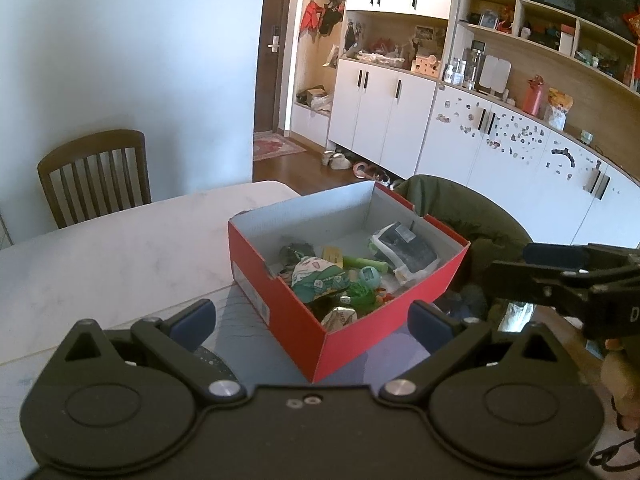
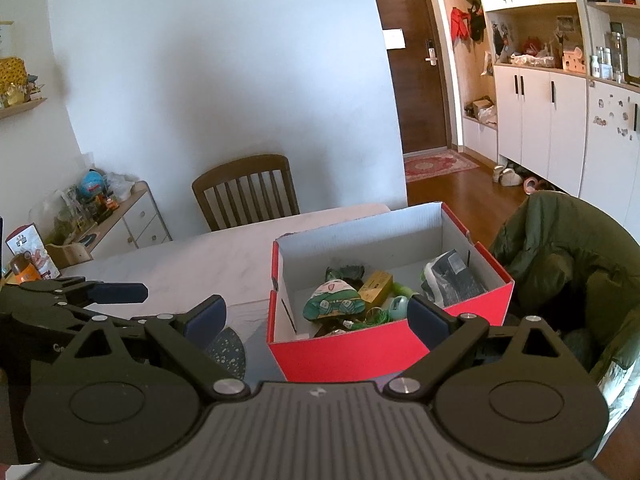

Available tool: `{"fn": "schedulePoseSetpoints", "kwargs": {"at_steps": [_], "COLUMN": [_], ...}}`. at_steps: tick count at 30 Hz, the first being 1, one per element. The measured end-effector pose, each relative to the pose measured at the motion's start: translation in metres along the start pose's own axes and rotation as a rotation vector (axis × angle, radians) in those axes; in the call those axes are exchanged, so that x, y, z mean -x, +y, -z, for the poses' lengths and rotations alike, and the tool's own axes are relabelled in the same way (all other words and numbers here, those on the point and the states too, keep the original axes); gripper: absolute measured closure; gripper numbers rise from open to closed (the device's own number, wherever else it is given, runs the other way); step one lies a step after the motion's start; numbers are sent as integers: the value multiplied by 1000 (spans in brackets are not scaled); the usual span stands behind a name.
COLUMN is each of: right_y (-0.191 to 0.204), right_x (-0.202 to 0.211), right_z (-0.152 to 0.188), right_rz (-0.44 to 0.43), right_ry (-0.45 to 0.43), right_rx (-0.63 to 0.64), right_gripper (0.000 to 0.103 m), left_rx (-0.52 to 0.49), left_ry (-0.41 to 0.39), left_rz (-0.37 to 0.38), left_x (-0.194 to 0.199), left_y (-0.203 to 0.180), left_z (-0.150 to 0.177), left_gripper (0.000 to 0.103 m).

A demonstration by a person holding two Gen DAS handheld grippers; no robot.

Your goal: Organize objects

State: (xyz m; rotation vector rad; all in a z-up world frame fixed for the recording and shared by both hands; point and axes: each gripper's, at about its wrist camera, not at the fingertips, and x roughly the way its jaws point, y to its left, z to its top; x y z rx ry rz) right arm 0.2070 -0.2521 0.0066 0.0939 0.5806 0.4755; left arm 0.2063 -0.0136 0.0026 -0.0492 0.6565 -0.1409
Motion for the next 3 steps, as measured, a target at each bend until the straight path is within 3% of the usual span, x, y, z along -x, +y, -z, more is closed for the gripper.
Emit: {"fn": "schedulePoseSetpoints", "kwargs": {"at_steps": [3], "right_y": [0], "right_x": [0], "right_z": [0], "right_rz": [1], "right_ry": [1], "right_rx": [-2], "right_gripper": [5], "left_rx": [-2], "left_ry": [-3], "left_rz": [4], "left_x": [0], "left_y": [-1], "left_z": [-1], "left_gripper": [1]}}
